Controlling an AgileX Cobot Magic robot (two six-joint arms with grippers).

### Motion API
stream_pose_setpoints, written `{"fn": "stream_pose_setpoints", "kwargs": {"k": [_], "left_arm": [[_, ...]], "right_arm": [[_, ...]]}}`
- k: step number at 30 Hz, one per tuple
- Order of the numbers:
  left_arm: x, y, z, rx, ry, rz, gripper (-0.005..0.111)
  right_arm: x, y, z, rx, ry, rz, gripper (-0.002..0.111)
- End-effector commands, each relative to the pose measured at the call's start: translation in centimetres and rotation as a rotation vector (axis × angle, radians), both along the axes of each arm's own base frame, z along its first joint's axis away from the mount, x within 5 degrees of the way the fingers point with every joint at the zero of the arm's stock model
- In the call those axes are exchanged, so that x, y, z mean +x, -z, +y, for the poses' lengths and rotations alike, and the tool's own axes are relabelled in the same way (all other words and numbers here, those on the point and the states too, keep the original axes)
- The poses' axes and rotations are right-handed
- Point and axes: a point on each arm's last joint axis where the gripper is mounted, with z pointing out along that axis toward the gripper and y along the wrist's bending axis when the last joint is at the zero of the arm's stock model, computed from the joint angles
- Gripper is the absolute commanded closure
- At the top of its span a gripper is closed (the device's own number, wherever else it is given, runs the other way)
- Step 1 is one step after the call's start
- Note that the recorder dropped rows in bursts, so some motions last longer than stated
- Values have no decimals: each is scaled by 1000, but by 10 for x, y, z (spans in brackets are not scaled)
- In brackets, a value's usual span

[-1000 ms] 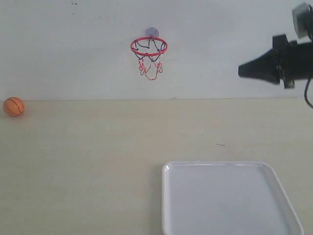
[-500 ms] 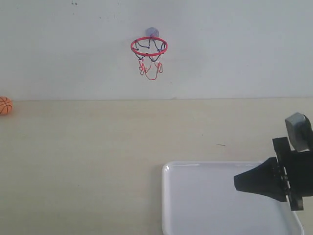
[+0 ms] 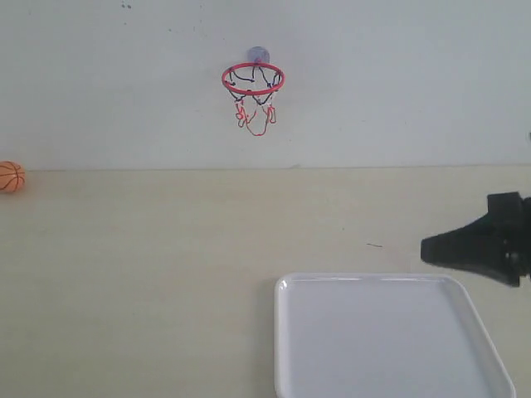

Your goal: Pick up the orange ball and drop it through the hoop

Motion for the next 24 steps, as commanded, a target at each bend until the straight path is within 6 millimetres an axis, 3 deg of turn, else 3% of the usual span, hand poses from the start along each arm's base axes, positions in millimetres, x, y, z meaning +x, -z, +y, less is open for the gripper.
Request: {"fn": "stream_pose_setpoints", "kwargs": {"k": [1,7,12,14,15,18,20,24], "left_arm": [[0,-2,0,-5,-2,-12,103],[0,-2,0,-5,-2,-12,103],[0,-2,0,-5,-2,-12,103],[0,-2,0,-5,-2,-12,103],[0,-2,0,-5,-2,-12,103],[0,-2,0,-5,-2,-12,103],[0,-2,0,-5,-2,-12,103],[0,-2,0,-5,-2,-12,103]], "right_arm": [[-25,-49,1,-83,60,-250,109],[-73,-102,8,-199,138,-605,109],[-105,-120,29,-250,34,-847,109],[-126,-121,29,-270,95,-941,109],[-133,-118,26,-279,133,-962,109],[-161,-83,7,-228,366,-933,109],[-169,-63,0,-173,460,-877,109],[-173,-52,2,-112,445,-835,109]]}}
